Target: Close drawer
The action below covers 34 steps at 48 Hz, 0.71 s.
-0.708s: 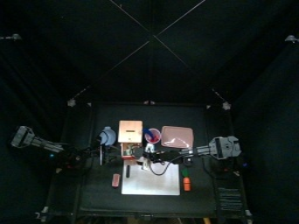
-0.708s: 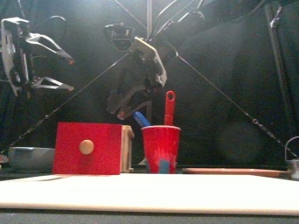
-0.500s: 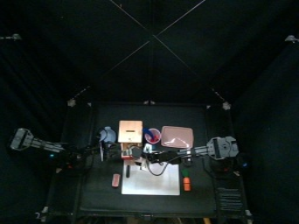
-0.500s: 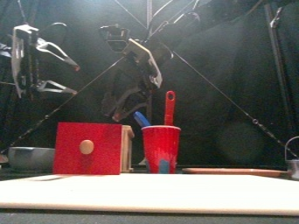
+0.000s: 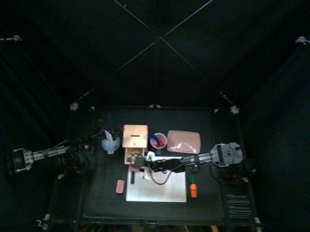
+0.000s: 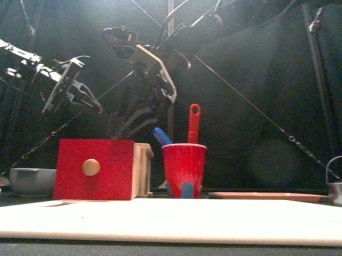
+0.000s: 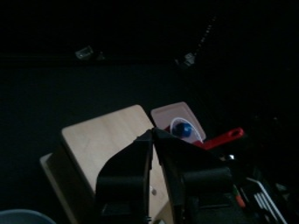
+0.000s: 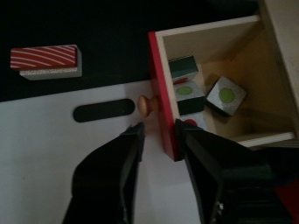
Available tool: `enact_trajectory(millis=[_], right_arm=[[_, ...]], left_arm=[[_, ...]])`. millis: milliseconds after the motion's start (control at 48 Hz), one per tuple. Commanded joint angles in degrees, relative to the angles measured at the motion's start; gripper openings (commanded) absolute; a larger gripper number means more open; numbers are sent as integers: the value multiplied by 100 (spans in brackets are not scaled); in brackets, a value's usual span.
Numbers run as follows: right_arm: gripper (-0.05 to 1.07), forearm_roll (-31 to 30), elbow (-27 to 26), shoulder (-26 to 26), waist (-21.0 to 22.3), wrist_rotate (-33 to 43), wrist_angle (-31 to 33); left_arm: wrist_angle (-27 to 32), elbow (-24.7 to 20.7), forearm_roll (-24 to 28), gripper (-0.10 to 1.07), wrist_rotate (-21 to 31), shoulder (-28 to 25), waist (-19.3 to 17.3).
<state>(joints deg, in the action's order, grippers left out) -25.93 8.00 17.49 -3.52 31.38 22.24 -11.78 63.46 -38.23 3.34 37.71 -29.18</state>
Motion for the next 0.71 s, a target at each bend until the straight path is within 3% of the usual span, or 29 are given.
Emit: enact_trajectory(millis=[0, 104, 271, 458, 688], right_arm=[[64, -9, -176, -105, 9, 0, -18], [59, 0, -264, -97, 9, 0, 26], [59, -158, -352, -299, 9, -79, 475], [59, -185, -483, -448, -26, -79, 536], [58, -123, -677, -193, -193, -26, 492]], left_arm=[[246, -413, 141, 46, 0, -123, -352], [378, -598, 149, 43, 0, -308, -562], [378, -738, 158, 43, 0, -712, -606], [378, -967, 158, 43, 0, -1187, -694], [431, -1415, 158, 41, 0, -1863, -879]])
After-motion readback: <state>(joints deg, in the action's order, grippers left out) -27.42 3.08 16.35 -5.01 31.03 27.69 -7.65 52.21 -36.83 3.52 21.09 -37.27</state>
